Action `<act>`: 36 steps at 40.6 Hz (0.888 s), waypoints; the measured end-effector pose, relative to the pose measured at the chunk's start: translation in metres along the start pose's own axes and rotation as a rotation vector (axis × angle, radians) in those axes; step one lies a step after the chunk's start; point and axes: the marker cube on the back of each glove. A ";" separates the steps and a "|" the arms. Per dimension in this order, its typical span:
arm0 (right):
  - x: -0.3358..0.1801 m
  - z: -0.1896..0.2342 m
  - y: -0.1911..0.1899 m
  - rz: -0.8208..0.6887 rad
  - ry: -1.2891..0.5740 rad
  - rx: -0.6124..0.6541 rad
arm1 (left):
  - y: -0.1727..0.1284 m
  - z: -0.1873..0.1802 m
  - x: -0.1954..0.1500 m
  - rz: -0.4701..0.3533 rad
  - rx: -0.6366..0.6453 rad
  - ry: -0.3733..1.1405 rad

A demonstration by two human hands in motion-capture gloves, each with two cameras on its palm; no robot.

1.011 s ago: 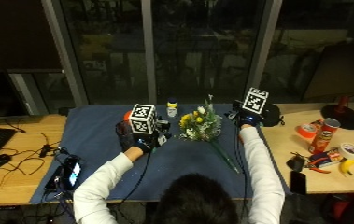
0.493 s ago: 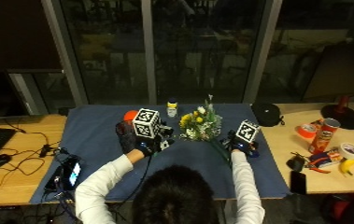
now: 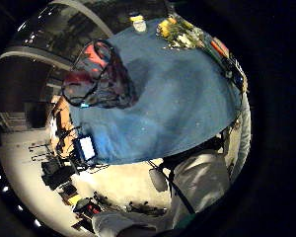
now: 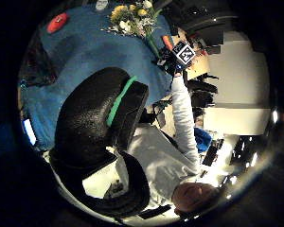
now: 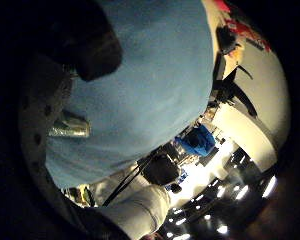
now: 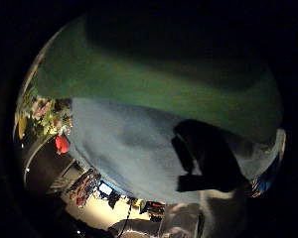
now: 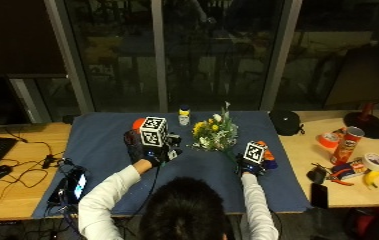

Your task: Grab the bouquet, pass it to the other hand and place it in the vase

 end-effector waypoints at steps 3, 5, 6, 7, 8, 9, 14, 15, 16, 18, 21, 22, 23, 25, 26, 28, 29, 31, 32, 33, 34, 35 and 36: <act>-0.005 0.002 -0.001 -0.031 -0.045 0.008 | -0.002 -0.001 -0.001 -0.011 0.000 -0.002; -0.007 0.002 -0.003 -0.058 -0.083 0.038 | -0.004 -0.001 -0.001 -0.018 0.005 -0.009; -0.008 0.000 -0.005 -0.063 -0.102 0.062 | -0.004 -0.002 -0.002 -0.023 0.008 -0.015; -0.007 -0.002 -0.007 -0.063 -0.123 0.090 | -0.004 -0.002 -0.002 -0.030 0.011 -0.023; -0.006 -0.005 -0.008 -0.057 -0.144 0.121 | -0.004 -0.003 -0.003 -0.038 0.013 -0.033; -0.004 -0.008 -0.010 -0.047 -0.166 0.152 | -0.004 -0.003 -0.004 -0.047 0.014 -0.043; -0.001 -0.012 -0.014 -0.070 -0.266 0.211 | -0.009 -0.002 -0.010 -0.082 0.001 -0.051; -0.002 -0.013 -0.014 -0.087 -0.286 0.230 | -0.011 -0.002 -0.011 -0.089 -0.006 -0.044; -0.003 -0.013 -0.014 -0.106 -0.308 0.251 | -0.012 -0.001 -0.012 -0.095 -0.014 -0.035; -0.006 -0.015 -0.015 -0.144 -0.360 0.289 | -0.012 -0.002 -0.014 -0.105 -0.029 -0.017; -0.012 -0.026 -0.019 -0.198 -0.499 0.395 | -0.016 -0.005 -0.016 -0.121 -0.031 0.003; -0.016 -0.032 -0.019 -0.229 -0.568 0.432 | -0.018 -0.006 -0.018 -0.127 -0.027 0.007; -0.020 -0.037 -0.018 -0.258 -0.637 0.450 | -0.021 -0.007 -0.019 -0.134 -0.020 0.010; -0.025 -0.040 -0.013 -0.251 -0.739 0.406 | -0.026 -0.009 -0.021 -0.150 -0.005 0.007; -0.025 -0.040 -0.010 -0.216 -0.771 0.362 | -0.029 -0.010 -0.021 -0.158 0.003 0.003; -0.026 -0.042 -0.005 -0.156 -0.829 0.308 | -0.034 -0.013 -0.022 -0.173 0.019 0.002; -0.027 -0.046 -0.003 -0.150 -0.868 0.313 | -0.038 -0.014 -0.023 -0.179 0.029 0.007; -0.032 -0.059 0.005 -0.187 -0.962 0.364 | -0.047 -0.016 -0.023 -0.188 0.050 0.027; -0.035 -0.065 0.009 -0.214 -1.008 0.391 | -0.052 -0.016 -0.024 -0.191 0.060 0.041; -0.038 -0.072 0.013 -0.237 -1.053 0.410 | -0.056 -0.017 -0.023 -0.193 0.070 0.059; -0.040 -0.078 0.017 -0.257 -1.100 0.424 | -0.060 -0.019 -0.023 -0.195 0.082 0.081; -0.043 -0.084 0.022 -0.277 -1.151 0.435 | -0.064 -0.021 -0.022 -0.195 0.094 0.107; -0.045 -0.090 0.027 -0.297 -1.200 0.447 | -0.067 -0.023 -0.021 -0.194 0.107 0.134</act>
